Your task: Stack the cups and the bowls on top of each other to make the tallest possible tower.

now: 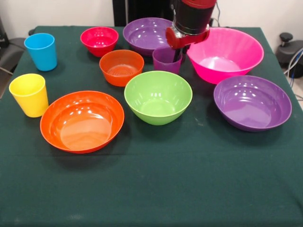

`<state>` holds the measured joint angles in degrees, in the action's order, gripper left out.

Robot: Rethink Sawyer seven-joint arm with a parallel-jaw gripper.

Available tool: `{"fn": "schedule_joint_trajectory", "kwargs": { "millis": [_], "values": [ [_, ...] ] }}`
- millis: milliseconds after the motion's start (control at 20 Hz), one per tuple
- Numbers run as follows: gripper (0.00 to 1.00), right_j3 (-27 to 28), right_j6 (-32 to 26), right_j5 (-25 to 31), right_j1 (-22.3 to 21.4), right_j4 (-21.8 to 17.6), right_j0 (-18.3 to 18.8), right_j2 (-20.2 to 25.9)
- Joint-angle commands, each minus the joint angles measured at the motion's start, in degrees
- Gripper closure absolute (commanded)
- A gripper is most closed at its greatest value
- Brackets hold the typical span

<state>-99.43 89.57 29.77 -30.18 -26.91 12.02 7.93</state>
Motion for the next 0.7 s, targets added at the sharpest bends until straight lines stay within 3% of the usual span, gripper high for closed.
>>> {"fn": "schedule_joint_trajectory", "kwargs": {
  "millis": [50, 700],
  "values": [
    [0.00, 0.78, 1.40, -11.90, 6.67, -9.38, -2.29, 0.80],
    [0.00, -0.09, 0.76, -11.17, 5.85, -9.19, -1.11, 2.21]
  ]
}}
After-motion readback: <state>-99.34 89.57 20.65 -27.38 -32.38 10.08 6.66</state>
